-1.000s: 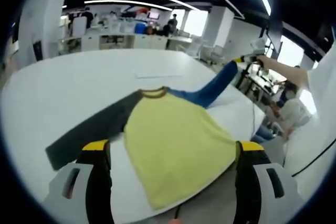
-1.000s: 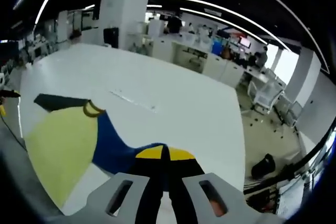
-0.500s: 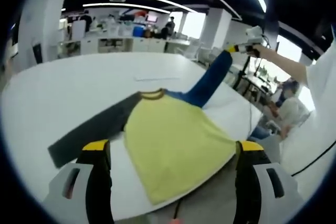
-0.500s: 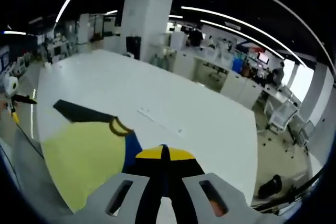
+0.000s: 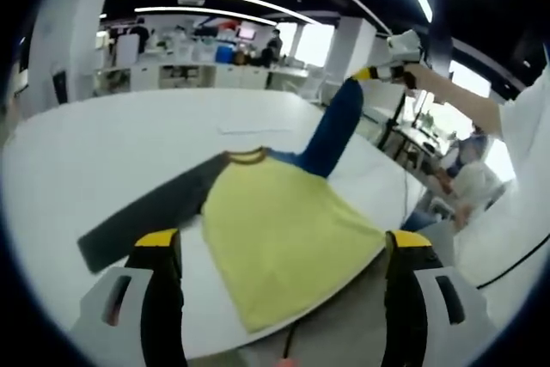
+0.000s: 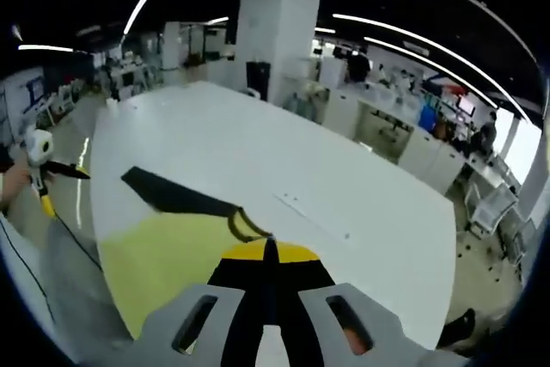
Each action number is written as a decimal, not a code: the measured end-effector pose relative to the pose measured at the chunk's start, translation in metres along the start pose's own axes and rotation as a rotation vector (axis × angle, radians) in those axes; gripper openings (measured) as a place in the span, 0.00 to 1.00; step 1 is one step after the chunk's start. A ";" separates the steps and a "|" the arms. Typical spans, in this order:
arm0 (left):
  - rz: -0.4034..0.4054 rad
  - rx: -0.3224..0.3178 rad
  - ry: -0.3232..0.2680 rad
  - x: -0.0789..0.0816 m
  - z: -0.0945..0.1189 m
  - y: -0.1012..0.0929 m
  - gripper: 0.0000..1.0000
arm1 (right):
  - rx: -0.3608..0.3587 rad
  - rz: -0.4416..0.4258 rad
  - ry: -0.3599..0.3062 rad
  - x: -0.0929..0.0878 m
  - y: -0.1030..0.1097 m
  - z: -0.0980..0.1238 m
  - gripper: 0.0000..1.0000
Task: Fold the garment on the visible template until the final outline fits inside the template.
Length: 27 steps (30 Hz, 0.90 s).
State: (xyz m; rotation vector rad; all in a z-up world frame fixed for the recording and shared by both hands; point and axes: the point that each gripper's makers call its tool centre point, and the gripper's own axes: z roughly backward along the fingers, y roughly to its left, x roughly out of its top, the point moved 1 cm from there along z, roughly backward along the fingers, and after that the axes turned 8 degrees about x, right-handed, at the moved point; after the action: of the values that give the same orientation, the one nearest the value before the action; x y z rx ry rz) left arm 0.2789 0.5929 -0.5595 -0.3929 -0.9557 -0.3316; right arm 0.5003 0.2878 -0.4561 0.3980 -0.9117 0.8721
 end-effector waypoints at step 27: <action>-0.010 0.007 -0.011 0.000 0.013 -0.004 0.94 | 0.172 -0.104 0.029 0.016 0.064 -0.097 0.02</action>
State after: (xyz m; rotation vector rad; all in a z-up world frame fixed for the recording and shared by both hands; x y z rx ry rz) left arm 0.2682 0.5955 -0.5520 -0.3834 -0.9693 -0.3357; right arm 0.5047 0.3963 -0.5020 0.5750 -0.7850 0.8608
